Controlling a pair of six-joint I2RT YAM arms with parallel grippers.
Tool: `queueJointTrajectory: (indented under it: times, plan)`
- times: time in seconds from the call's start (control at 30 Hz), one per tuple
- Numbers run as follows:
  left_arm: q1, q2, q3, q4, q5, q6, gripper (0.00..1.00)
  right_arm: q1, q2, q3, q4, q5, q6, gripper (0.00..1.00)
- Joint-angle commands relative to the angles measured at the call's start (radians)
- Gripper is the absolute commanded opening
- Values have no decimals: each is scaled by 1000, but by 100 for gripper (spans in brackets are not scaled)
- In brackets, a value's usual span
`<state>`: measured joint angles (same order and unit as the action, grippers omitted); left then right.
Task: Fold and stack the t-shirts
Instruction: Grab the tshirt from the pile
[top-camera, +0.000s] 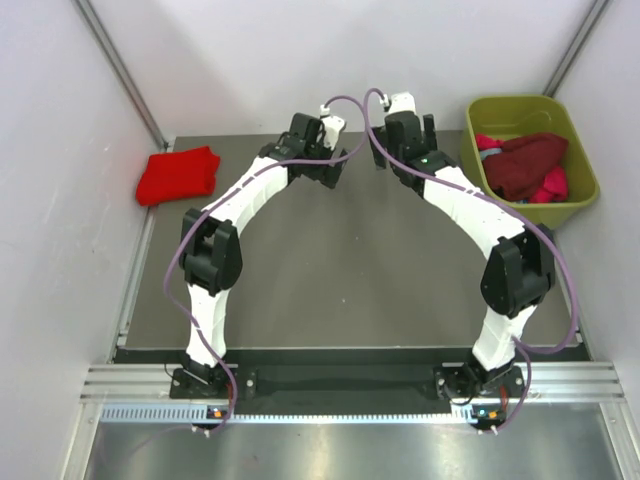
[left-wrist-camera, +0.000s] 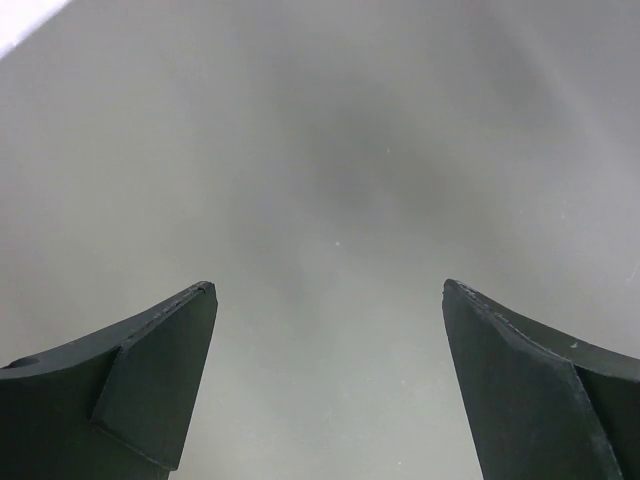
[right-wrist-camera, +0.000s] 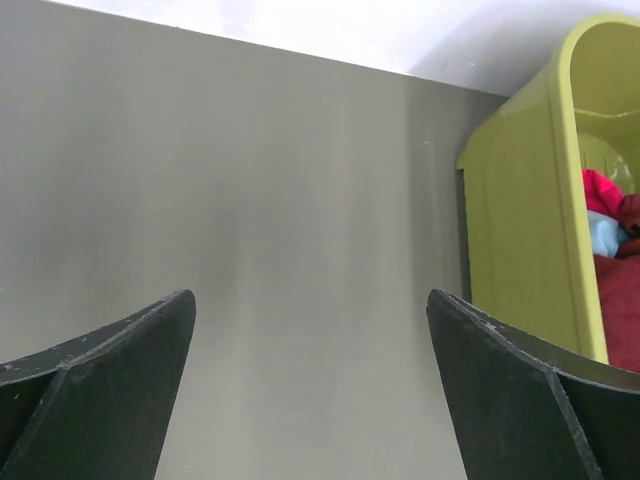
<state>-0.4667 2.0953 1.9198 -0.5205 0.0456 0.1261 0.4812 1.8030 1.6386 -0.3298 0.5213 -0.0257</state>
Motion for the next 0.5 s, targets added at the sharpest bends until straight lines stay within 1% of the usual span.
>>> queueJointTrajectory:
  times: [0.0, 0.07, 0.1, 0.13, 0.2, 0.23, 0.3, 0.37, 0.47]
  plan:
    - [-10, -43, 68, -62, -36, 28, 99, -1, -7, 40, -2, 2, -34, 100]
    - [-9, -50, 55, -65, -99, -29, 99, -3, -8, 32, 1, 11, -118, 100]
    - [-9, -50, 50, -64, -119, -83, 99, -3, -16, 36, -6, 14, -146, 100]
    - [-9, -49, 53, -67, -134, -103, 99, -3, -24, 38, -12, 14, -198, 100]
    - [-9, -41, 54, -64, -188, -108, 99, -22, -25, 65, -23, 8, -224, 100]
    - [-9, -40, 54, -61, -208, -100, 99, -38, -21, 93, -43, -39, -194, 100]
    - [-10, -31, 56, -55, -266, -82, 99, -105, -10, 174, -80, -76, -131, 100]
    - [-10, -26, 59, -52, -266, -45, 99, -151, -4, 217, -84, -127, -71, 100]
    - [-6, -24, 50, -46, -257, -3, 99, -277, 19, 279, -86, -174, -43, 100]
